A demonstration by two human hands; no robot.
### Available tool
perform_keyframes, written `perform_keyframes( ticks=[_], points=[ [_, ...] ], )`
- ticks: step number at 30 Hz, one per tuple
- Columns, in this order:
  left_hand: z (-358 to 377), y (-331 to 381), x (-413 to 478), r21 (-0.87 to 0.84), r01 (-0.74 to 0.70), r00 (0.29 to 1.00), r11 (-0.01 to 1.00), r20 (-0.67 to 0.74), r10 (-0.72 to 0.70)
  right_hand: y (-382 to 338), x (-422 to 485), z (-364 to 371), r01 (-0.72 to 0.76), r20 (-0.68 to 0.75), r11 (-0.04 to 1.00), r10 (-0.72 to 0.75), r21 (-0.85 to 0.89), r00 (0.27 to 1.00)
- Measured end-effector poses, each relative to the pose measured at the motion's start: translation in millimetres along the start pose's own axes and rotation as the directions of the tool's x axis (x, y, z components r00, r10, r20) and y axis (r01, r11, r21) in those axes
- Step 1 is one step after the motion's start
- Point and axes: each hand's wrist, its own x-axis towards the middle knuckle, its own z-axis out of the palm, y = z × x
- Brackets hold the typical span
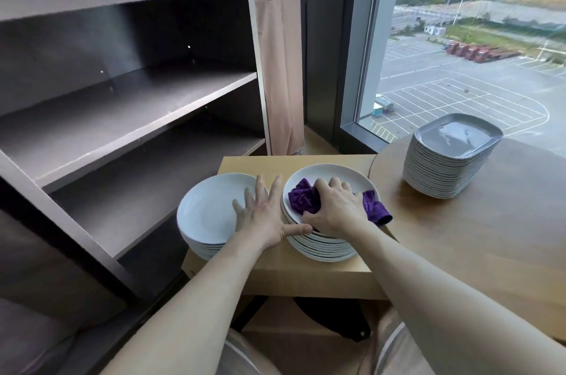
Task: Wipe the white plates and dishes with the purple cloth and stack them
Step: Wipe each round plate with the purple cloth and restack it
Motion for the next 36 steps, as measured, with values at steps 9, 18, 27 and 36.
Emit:
perform_keyframes(
  ticks=[9,18,27,36],
  points=[
    [-16,35,-33,0.523,-0.448,0.755,0.725,-0.213,0.62,3,-2,-22,0.051,0.052,0.996,-0.055,0.071,0.997],
    [-18,55,-33,0.604,-0.506,0.809,0.616,0.086,0.581,40,-17,-52,-0.076,-0.072,0.989,0.086,0.125,0.994],
    [-28,64,-36,0.654,-0.516,0.797,0.553,0.132,0.589,61,-48,-66,-0.151,-0.053,0.939,0.175,0.308,0.983],
    [-64,46,-44,0.839,-0.436,0.632,0.326,0.027,0.775,48,-53,-71,-0.106,-0.132,0.924,0.164,0.366,0.978]
  ],
)
